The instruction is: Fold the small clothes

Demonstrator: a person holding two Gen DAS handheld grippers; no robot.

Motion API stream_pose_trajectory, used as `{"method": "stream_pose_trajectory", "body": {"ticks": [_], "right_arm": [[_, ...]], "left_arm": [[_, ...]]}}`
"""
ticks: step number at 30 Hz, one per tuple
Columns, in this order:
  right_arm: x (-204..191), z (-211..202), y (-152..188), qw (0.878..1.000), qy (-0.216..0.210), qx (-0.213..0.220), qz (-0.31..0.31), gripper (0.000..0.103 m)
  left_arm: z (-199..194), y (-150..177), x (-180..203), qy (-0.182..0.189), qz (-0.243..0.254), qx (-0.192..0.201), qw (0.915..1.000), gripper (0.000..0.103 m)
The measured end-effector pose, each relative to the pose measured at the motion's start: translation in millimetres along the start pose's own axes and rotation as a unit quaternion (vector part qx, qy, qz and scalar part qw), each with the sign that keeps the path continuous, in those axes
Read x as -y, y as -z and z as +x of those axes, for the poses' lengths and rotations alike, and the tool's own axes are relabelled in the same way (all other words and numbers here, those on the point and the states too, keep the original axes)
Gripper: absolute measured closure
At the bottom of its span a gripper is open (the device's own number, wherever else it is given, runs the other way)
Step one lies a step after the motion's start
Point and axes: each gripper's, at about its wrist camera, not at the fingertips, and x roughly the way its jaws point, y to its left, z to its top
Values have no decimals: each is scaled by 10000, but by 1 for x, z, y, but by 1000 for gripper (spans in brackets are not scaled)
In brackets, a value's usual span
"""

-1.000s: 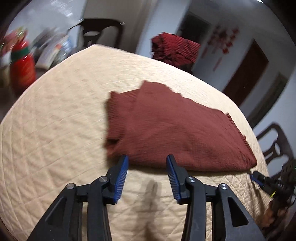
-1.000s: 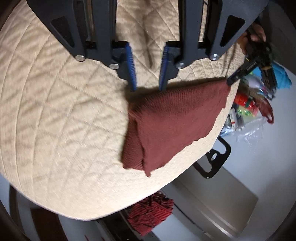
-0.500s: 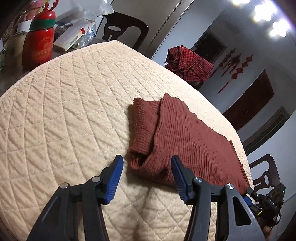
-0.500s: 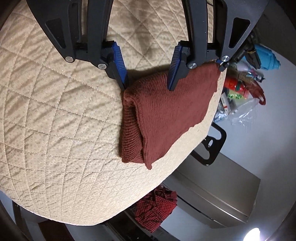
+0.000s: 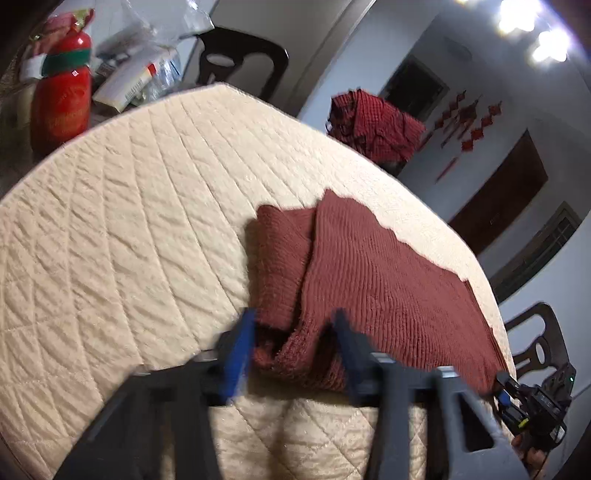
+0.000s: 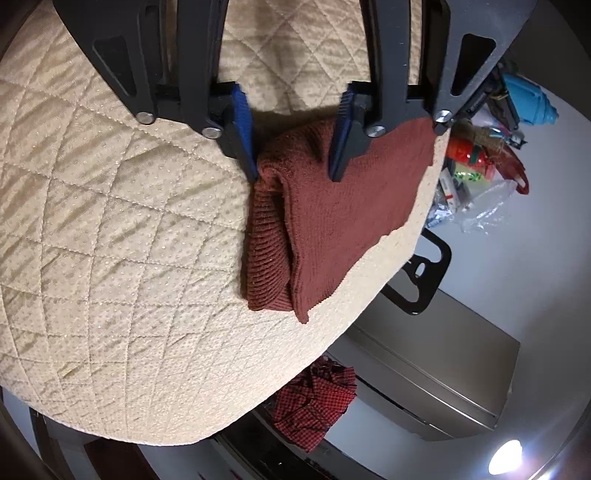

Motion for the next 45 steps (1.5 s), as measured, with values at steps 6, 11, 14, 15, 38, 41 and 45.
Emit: {"method": "stream_pose_trajectory", "body": {"ticks": [6,11,14,15,38,41,45], "right_arm": [[5,-1,0,10000,-3,18,47,86],[2,-4,-3,9999,-5,-83,63,88],[-2,-13,-2,10000,-48,-53,17,89],[-4,-17,-1,10000,-59,-52,1,89],[22,-92,70,9984,184,-533,110,88],[18,-100,67,9982,299,-518,-39,84],[4,-127,60,9969,560,-107,-546,83]], "left_arm": [[1,-1,3,-125,117,-4,9999,79],[-2,-3,6,-78,259,-83,9996,83],[-14,-4,8,27,299,-78,9995,84],[-19,-3,9,67,324,-61,9994,84],[-80,72,-13,412,347,-581,9969,83],[-88,72,-11,313,460,-506,9972,80],[-106,65,-8,5,734,-180,9971,80]]}}
